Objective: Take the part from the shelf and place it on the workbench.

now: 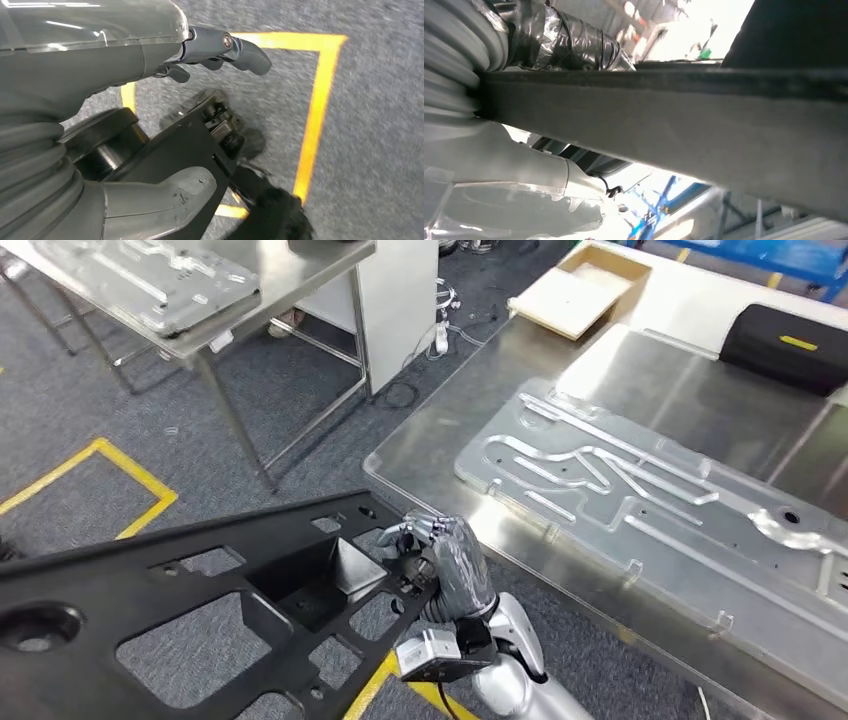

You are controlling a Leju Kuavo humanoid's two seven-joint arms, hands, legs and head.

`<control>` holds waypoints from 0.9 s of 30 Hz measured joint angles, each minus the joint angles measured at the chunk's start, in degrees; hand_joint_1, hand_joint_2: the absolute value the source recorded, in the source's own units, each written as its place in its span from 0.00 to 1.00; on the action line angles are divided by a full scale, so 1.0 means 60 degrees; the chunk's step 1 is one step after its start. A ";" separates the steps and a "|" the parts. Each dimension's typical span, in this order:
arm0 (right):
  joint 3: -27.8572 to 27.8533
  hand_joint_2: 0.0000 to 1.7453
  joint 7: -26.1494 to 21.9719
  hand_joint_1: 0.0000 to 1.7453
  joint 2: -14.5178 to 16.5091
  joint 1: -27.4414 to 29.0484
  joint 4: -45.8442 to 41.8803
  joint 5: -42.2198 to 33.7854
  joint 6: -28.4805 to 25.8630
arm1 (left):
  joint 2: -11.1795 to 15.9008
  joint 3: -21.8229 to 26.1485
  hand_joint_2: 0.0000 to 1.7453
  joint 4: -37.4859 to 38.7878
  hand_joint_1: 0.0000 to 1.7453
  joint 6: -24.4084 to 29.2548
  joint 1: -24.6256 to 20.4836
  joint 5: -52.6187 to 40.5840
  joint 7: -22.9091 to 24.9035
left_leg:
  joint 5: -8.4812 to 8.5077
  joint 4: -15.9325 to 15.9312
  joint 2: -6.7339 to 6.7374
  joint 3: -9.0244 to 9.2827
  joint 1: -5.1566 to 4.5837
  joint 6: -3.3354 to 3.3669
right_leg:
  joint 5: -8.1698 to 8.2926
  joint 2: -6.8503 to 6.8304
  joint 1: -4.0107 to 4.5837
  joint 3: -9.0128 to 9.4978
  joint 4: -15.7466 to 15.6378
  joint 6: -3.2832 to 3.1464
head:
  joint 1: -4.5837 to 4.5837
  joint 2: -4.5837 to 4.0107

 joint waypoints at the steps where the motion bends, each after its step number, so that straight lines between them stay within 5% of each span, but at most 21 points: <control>1: -0.0001 1.00 -0.0003 1.00 0.0004 -0.0022 0.0005 0.0000 0.0001 | 0.0001 0.0001 1.00 0.0000 0.00 -0.0029 0.0019 0.0000 -0.0030 | -0.0275 0.0592 -0.0239 -0.0293 0.0002 -0.0011 | -0.0001 0.0110 0.0010 0.0006 -0.0003 -0.0038 | -0.0002 0.0000; 3: -0.0002 1.00 -0.0002 1.00 0.0008 -0.0026 0.0024 0.0000 0.0003 | 0.0002 0.0002 1.00 0.0000 0.00 -0.0084 0.0076 0.0006 -0.0078 | -0.0603 0.1662 -0.0442 -0.0896 0.0002 -0.0026 | -0.0015 0.0371 0.0026 0.0004 0.0025 -0.0084 | -0.0005 0.0000; 4: -0.0001 1.00 -0.0001 1.00 0.0006 -0.0020 0.0036 0.0000 0.0004 | 0.0004 0.0003 1.00 0.0000 0.00 -0.0112 0.0102 0.0012 -0.0100 | -0.0512 0.1806 -0.0473 -0.1034 0.0003 -0.0028 | -0.0027 0.0517 0.0031 0.0006 0.0047 -0.0083 | -0.0005 0.0000; 6: 0.0001 1.00 0.0000 1.00 0.0005 -0.0024 0.0053 0.0000 0.0018 | 0.0011 0.0005 1.00 0.0000 0.00 -0.0218 0.0116 0.0021 -0.0165 | 0.0137 0.1095 -0.0566 -0.0842 0.0014 -0.0012 | -0.0062 0.0802 0.0022 0.0007 0.0116 -0.0048 | -0.0004 0.0000; 8: 0.0001 1.00 0.0001 1.00 0.0006 -0.0049 0.0066 0.0000 0.0051 | 0.0026 0.0004 1.00 0.0002 0.00 -0.0379 0.0118 0.0019 -0.0287 | 0.0673 -0.0007 -0.0967 -0.0427 0.0052 0.0022 | -0.0121 0.1046 0.0013 -0.0035 0.0232 0.0024 | -0.0001 0.0000; 10: 0.0000 1.00 0.0001 1.00 0.0005 -0.0078 0.0086 0.0004 0.0073 | 0.0041 0.0003 1.00 0.0004 0.00 -0.0465 0.0107 0.0014 -0.0415 | 0.0745 -0.0477 -0.1246 -0.0236 0.0048 0.0058 | -0.0137 0.1240 -0.0002 -0.0120 0.0298 0.0133 | -0.0002 0.0000; 12: -0.0002 1.00 0.0000 1.00 -0.0005 -0.0091 0.0099 0.0007 0.0076 | 0.0042 0.0003 1.00 0.0003 0.00 -0.0473 0.0079 0.0013 -0.0489 | 0.0766 -0.0556 -0.1104 -0.0197 0.0042 0.0135 | -0.0108 0.1402 -0.0027 -0.0168 0.0276 0.0253 | -0.0006 0.0000; 14: -0.0006 1.00 0.0000 1.00 -0.0020 -0.0118 0.0103 0.0008 0.0075 | 0.0035 0.0003 1.00 0.0001 0.00 -0.0478 0.0064 0.0013 -0.0521 | 0.0818 -0.0660 -0.0886 -0.0137 0.0078 0.0259 | -0.0245 0.1073 -0.0007 -0.0272 0.0490 0.0349 | 0.0025 0.0000; 17: -0.0009 1.00 0.0003 1.00 -0.0031 -0.0201 0.0119 0.0014 0.0098 | 0.0033 0.0003 1.00 0.0003 0.00 -0.0509 0.0081 0.0015 -0.0537 | 0.0815 -0.0720 -0.0498 -0.0088 0.0060 0.0374 | -0.0987 0.0259 -0.0015 -0.1043 0.1999 0.0458 | 0.0086 0.0000; 19: -0.0009 1.00 0.0013 1.00 -0.0035 -0.0217 0.0147 0.0019 0.0150 | 0.0045 0.0004 1.00 0.0003 0.00 -0.0518 0.0091 0.0016 -0.0537 | 0.0783 -0.0717 -0.0230 -0.0078 0.0044 0.0376 | -0.1142 0.0122 -0.0057 -0.1461 0.2732 0.0499 | 0.0085 0.0000; 21: -0.0009 1.00 0.0021 1.00 -0.0037 -0.0239 0.0172 0.0026 0.0183 | 0.0046 0.0003 1.00 0.0003 0.00 -0.0519 0.0059 0.0015 -0.0537 | 0.0735 -0.0716 0.0003 -0.0026 0.0042 0.0349 | -0.0648 0.0013 -0.0070 -0.1161 0.2125 0.0481 | 0.0086 0.0000; 23: -0.0009 1.00 0.0023 1.00 -0.0036 -0.0301 0.0178 0.0029 0.0182 | 0.0037 0.0001 1.00 0.0004 0.00 -0.0519 0.0030 0.0013 -0.0537 | 0.0665 -0.0716 0.0201 0.0068 0.0016 0.0278 | -0.0133 -0.0404 0.0013 -0.0476 0.0830 0.0373 | 0.0085 0.0000; 25: -0.0009 1.00 0.0025 1.00 -0.0033 -0.0360 0.0178 0.0030 0.0181 | 0.0036 0.0001 1.00 0.0003 0.00 -0.0519 0.0018 0.0013 -0.0536 | 0.0603 -0.0728 0.0362 0.0146 -0.0021 0.0172 | -0.0024 -0.0669 0.0123 -0.0161 0.0206 0.0240 | 0.0083 0.0000; 27: -0.0011 1.00 0.0026 1.00 -0.0034 -0.0377 0.0177 0.0032 0.0179 | 0.0036 0.0001 1.00 0.0002 0.00 -0.0519 -0.0010 0.0013 -0.0535 | 0.0560 -0.0776 0.0551 0.0231 -0.0041 0.0055 | -0.0037 -0.0475 0.0152 -0.0157 0.0169 0.0136 | 0.0082 0.0000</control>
